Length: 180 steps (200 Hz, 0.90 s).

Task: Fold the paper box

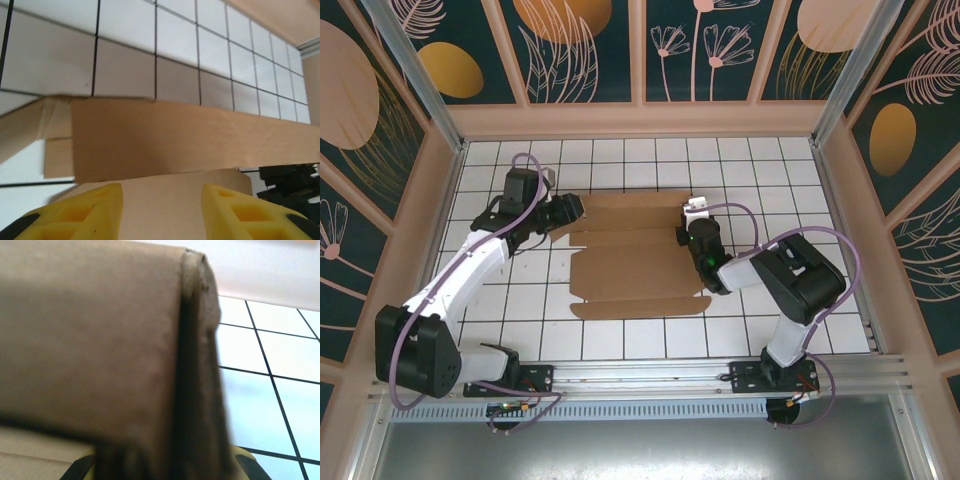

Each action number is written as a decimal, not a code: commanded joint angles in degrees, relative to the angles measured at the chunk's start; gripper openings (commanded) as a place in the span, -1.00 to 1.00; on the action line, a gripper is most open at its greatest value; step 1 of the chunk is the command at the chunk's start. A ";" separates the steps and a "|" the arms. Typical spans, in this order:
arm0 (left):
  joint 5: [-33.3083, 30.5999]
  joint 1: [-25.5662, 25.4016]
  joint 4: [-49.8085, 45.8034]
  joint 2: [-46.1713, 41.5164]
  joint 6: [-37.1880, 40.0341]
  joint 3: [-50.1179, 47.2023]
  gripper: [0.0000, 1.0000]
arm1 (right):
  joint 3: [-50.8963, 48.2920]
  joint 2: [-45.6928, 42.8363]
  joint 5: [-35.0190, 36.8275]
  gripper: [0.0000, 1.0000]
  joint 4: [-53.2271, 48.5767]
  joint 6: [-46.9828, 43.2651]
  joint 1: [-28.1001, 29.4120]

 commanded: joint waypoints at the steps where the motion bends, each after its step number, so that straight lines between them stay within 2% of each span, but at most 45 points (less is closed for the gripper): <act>1: 1.83 1.28 5.41 1.36 -1.41 -2.41 -0.08 | -1.09 -0.78 1.47 -1.00 1.35 0.06 0.46; 45: 5.52 2.57 9.35 2.05 -2.21 -3.76 -0.09 | -1.55 -0.76 1.41 -1.00 1.24 -0.03 0.67; 61: 3.63 2.54 7.13 -0.53 -1.14 -2.55 -0.12 | -1.73 -0.90 1.65 -1.00 1.15 -0.37 0.68; 90: 0.40 2.55 1.78 -6.08 1.09 -0.26 -0.23 | -1.81 -0.68 1.92 -1.00 1.38 -0.56 0.77; 111: -1.06 2.56 -0.82 -7.54 2.38 2.35 -0.46 | -1.55 -0.12 2.05 -1.00 1.37 -0.64 0.92; 131: 0.30 2.52 0.25 -5.79 2.62 4.16 -0.46 | -1.22 0.23 1.75 -1.00 1.40 -0.51 1.07; 161: 9.75 2.05 6.22 2.36 -0.44 6.68 -0.47 | -0.88 0.71 1.87 -1.00 0.90 0.10 1.35; 180: 10.15 -0.30 8.25 6.62 -0.75 8.28 -0.52 | -0.67 0.73 1.70 -1.00 0.22 0.24 1.34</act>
